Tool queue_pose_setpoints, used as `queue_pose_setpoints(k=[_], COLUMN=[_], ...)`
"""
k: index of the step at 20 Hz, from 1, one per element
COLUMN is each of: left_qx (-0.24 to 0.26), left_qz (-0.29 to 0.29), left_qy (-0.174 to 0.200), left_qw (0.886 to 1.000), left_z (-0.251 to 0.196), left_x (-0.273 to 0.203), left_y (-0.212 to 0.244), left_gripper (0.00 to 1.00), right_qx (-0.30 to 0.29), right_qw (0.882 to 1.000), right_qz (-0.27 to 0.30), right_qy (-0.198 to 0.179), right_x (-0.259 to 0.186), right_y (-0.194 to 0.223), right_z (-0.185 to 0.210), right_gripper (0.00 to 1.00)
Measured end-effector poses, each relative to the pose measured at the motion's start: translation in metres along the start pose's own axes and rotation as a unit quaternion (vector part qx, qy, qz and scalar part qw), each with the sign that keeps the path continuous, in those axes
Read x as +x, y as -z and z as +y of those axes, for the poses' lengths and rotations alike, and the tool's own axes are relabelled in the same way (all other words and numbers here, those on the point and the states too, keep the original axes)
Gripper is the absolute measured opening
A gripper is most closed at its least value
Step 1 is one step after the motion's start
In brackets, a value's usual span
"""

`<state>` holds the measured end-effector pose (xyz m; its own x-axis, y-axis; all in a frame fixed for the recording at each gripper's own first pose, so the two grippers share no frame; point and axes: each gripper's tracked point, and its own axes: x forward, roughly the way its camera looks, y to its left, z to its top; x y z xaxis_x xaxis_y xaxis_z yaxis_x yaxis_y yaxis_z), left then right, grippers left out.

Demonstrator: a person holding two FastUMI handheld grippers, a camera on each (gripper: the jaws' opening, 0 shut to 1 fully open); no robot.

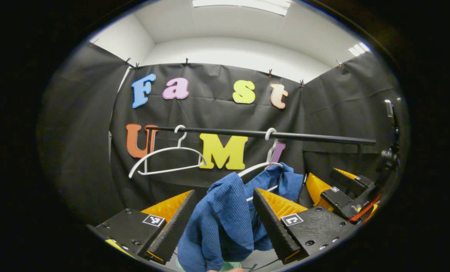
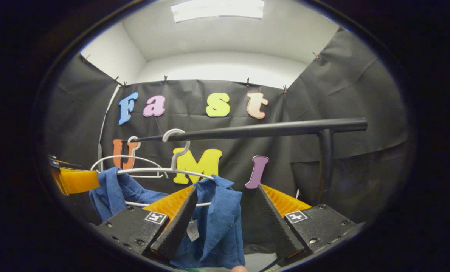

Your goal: Grasp the clothes on the hanger with both hands and then place them into the laundry hamper below.

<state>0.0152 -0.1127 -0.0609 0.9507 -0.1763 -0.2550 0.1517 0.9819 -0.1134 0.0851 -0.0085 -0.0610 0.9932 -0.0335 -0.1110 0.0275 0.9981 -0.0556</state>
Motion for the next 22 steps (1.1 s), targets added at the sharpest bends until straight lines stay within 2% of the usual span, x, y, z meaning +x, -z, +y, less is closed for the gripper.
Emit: queue_pose_setpoints(k=[1,2,3,6,7,8,10,14,17,20,22], left_qx=[0.003,0.007,0.011,0.019,0.020,0.020,0.019,0.019,0.023,0.017,0.007], left_qz=[0.000,0.000,-0.001,0.005,0.010,0.015,0.027,0.050,0.059,0.069,0.081], left_qy=[0.004,0.008,0.011,0.023,0.022,0.019,0.005,-0.028,-0.051,-0.064,-0.072], left_qw=[1.000,1.000,1.000,1.000,1.000,1.000,0.999,0.998,0.997,0.995,0.994], left_z=[-0.005,-0.010,-0.015,-0.028,-0.030,-0.029,-0.024,-0.003,0.014,0.028,0.034], left_x=[0.002,0.002,0.003,0.008,0.010,0.014,0.022,0.040,0.056,0.074,0.088], left_y=[0.000,0.000,-0.001,0.005,0.009,0.011,0.019,0.035,0.039,0.047,0.054], left_gripper=[1.00,0.96,1.00,1.00,0.96,1.00,1.00,0.92,0.99,1.00,1.00], right_qx=[0.000,0.001,0.001,-0.002,-0.004,-0.006,-0.011,-0.015,-0.017,-0.017,-0.009], right_qw=[1.000,1.000,1.000,1.000,1.000,1.000,1.000,0.999,0.998,0.997,0.996], right_qz=[0.004,0.007,0.009,0.015,0.016,0.016,0.019,0.035,0.052,0.062,0.070], right_qy=[0.000,0.000,-0.001,-0.006,-0.007,-0.009,-0.010,-0.005,0.012,0.040,0.046], right_x=[0.003,0.006,0.010,0.020,0.023,0.026,0.033,0.050,0.068,0.081,0.085], right_y=[0.003,0.006,0.009,0.016,0.017,0.019,0.026,0.045,0.059,0.067,0.071], right_z=[-0.002,-0.003,-0.004,-0.005,-0.006,-0.006,-0.007,-0.005,-0.006,-0.015,-0.015], right_gripper=[0.98,0.98,0.97,0.98,0.98,0.98,0.98,0.97,0.98,0.98,0.98])
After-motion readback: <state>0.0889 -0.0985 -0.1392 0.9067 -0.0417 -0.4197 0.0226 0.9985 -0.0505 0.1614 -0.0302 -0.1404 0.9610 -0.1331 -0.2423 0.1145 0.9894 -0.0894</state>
